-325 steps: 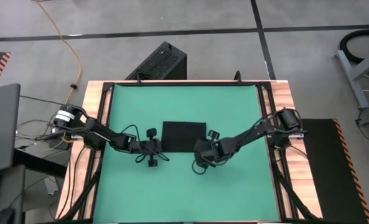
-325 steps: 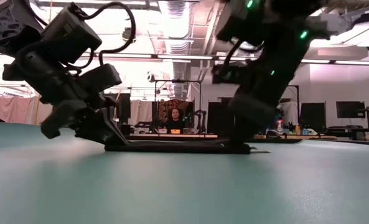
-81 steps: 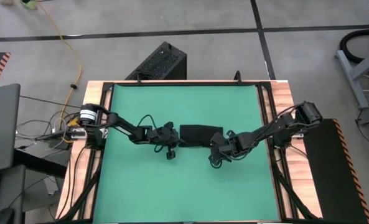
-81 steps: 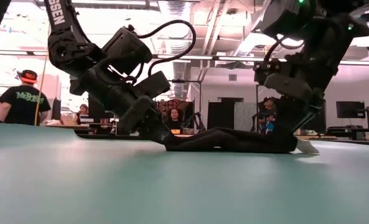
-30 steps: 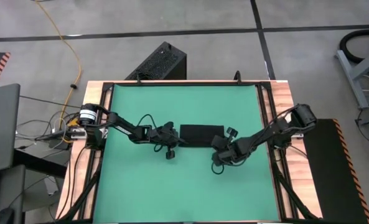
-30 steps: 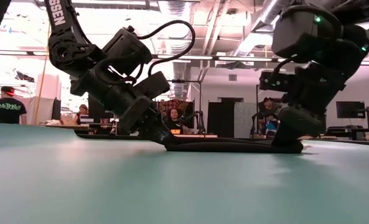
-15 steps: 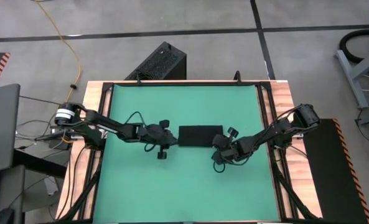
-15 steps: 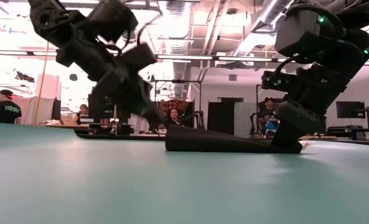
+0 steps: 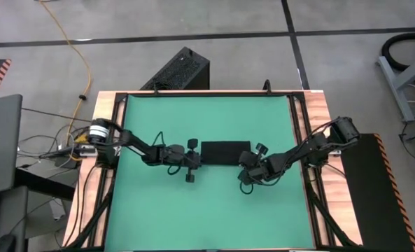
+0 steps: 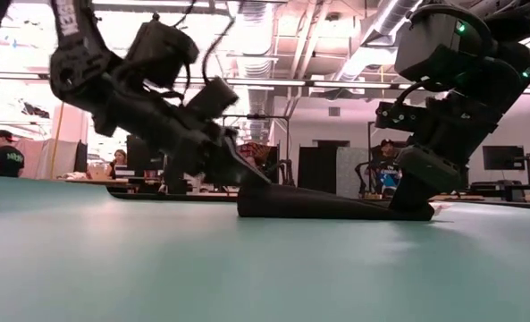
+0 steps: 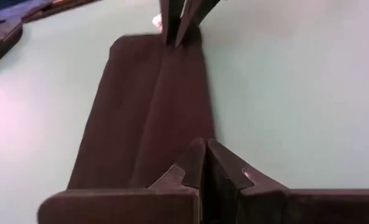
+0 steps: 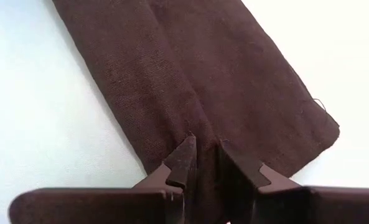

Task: Roll towel
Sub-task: Roll the brown towel

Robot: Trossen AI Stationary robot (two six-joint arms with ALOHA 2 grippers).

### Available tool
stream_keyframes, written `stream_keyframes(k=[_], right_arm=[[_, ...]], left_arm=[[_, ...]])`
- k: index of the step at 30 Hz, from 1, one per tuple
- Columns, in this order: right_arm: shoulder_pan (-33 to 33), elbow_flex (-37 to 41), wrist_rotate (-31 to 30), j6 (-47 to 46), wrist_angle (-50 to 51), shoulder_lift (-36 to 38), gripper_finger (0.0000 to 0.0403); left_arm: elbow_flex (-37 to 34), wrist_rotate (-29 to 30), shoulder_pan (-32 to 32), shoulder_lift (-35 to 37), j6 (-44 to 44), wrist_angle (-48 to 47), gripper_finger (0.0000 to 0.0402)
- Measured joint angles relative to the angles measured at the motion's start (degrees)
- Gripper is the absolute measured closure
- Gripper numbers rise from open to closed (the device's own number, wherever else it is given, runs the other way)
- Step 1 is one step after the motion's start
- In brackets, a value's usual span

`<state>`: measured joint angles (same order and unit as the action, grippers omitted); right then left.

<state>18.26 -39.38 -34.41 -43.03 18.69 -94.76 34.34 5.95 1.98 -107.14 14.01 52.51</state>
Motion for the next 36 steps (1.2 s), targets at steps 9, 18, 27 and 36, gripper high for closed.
stream_keyframes(k=[9, 18, 27, 36], right_arm=[[0.05, 0.02, 0.57, 0.00, -0.11, -0.02, 0.0312], [2.04, -1.04, -3.15, 2.92, 1.63, 1.91, 0.0312], [4.68, -1.90, -7.68, 7.07, 9.11, 15.01, 0.0283], [6.39, 2.15, -9.38, 25.49, -1.97, 16.59, 0.0227]], left_arm=[[1.61, 3.35, -0.77, -5.43, -4.50, 0.13, 0.0401], [1.45, 3.34, -2.39, -5.43, -10.28, -3.76, 0.0401], [1.46, 2.18, -2.47, -5.43, -10.75, -6.19, 0.0401], [1.45, 2.00, -2.47, -5.43, -11.19, -6.39, 0.0401]])
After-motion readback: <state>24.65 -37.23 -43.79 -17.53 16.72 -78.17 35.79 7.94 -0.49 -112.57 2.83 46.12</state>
